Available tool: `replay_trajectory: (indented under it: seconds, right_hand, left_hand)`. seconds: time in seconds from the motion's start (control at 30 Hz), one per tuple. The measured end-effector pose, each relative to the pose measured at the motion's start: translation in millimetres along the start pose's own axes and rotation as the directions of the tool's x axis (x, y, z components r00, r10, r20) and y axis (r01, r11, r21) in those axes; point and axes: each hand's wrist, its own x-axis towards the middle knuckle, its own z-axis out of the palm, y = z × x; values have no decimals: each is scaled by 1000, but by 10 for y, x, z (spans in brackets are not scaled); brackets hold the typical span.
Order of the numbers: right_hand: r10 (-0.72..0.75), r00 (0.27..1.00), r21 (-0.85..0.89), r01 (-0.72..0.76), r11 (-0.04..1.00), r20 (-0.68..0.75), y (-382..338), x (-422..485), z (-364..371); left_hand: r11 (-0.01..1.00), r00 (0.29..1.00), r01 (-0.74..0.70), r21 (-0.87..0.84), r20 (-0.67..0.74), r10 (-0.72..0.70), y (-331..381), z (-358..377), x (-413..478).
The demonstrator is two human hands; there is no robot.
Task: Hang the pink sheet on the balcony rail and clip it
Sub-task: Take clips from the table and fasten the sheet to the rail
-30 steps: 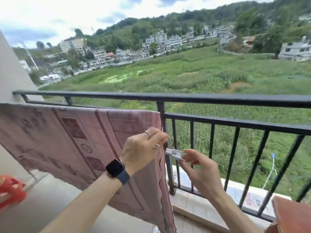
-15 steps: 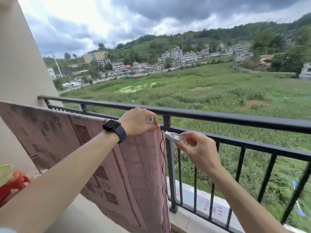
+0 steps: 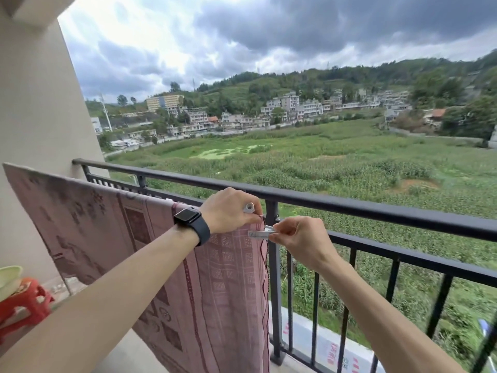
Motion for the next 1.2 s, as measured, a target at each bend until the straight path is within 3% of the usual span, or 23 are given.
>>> replay_trajectory:
  seconds: [0.2,0.27,0.3,0.33,0.4,0.47,0.63,0.8,0.9,1.03,1.2]
  right_hand:
    - [-22,996,-19,23,1000,84,53,27,-40]
    - [-18,998,-19,20,1000,65,98,-17,-32]
    - [-2,999,-2,2,1000,44,139,-64,-26]
    - [23,1000,26,-24,999,20,201,-131,-12]
    - [85,996,115,-82,990,-20,353,-336,42]
    - [164,986,219,-164,962,19,549,-632,164]
    - [345,885,423,-456,784,314,1024,-1568,750]
    - [483,781,439,-623,648,395,1437,-2294,1140]
    - [543,706,460,-708,535,455,1529,-2616,1253]
    - [609,633,440,-772,459,478,1664,-2977,1450]
    - [716,580,486,-789,376,388,1762,-3256,1605]
  left_hand:
    - [1000,999,-3,12,-32,3,44,-17,-50]
    - [999,988,17,-50,-154,-24,49,43,-127]
    - [984,970,43,-172,-229,-82,50,110,-210]
    - [934,952,63,-350,-259,-162,62,200,-332]
    - [720,946,81,-689,-173,-273,121,466,-635]
    - [545,948,194,-816,14,-317,176,880,-947]
    - [381,845,529,-759,426,-324,387,2094,-1643]
    - [195,723,681,-706,607,-331,560,2685,-1989]
    - [173,659,747,-642,681,-320,579,2912,-2134]
    - [172,583,812,-557,775,-245,569,3159,-2316]
    - [282,561,824,-492,779,-279,496,3365,-2518]
